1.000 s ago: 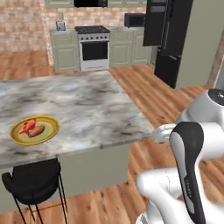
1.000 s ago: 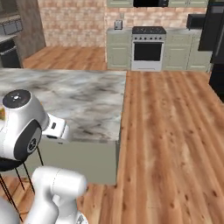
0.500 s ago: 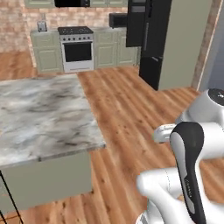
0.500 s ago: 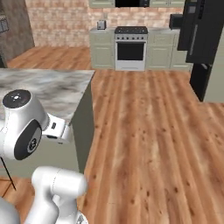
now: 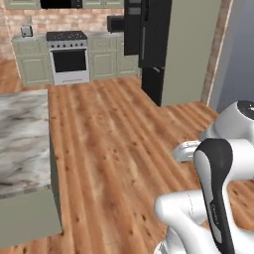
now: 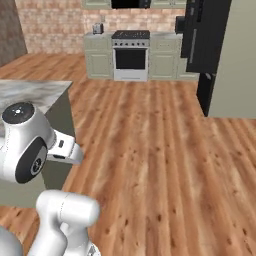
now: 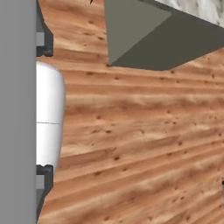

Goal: Take the cheese, fish, and sweet potato from the fridge and place them on the plate on the dining counter to create an appetizer plate.

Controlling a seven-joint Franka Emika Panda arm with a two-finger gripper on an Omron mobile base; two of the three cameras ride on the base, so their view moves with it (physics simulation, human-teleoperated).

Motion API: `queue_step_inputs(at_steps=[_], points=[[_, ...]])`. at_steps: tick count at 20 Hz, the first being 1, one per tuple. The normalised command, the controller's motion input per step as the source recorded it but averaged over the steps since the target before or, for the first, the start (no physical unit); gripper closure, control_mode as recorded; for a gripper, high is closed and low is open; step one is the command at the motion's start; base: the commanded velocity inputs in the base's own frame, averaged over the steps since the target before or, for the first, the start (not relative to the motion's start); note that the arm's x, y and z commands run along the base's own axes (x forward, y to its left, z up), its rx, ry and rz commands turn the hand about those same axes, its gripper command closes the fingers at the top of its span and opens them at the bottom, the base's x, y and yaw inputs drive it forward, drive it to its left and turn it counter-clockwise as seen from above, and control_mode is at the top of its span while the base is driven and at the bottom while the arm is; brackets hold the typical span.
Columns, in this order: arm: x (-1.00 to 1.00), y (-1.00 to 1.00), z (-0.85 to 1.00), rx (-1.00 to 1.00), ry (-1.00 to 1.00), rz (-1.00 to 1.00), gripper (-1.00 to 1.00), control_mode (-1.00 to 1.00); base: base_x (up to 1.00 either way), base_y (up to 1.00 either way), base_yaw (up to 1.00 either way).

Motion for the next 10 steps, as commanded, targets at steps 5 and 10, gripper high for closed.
queue_step_inputs(at_steps=[5, 10], points=[[0.0, 0.0, 0.0, 0.0, 0.0, 0.0, -1.0, 1.0, 1.0, -0.52, -0.02], [0.0, 0.0, 0.0, 0.0, 0.0, 0.0, -1.0, 1.0, 1.0, -0.07, 0.0]])
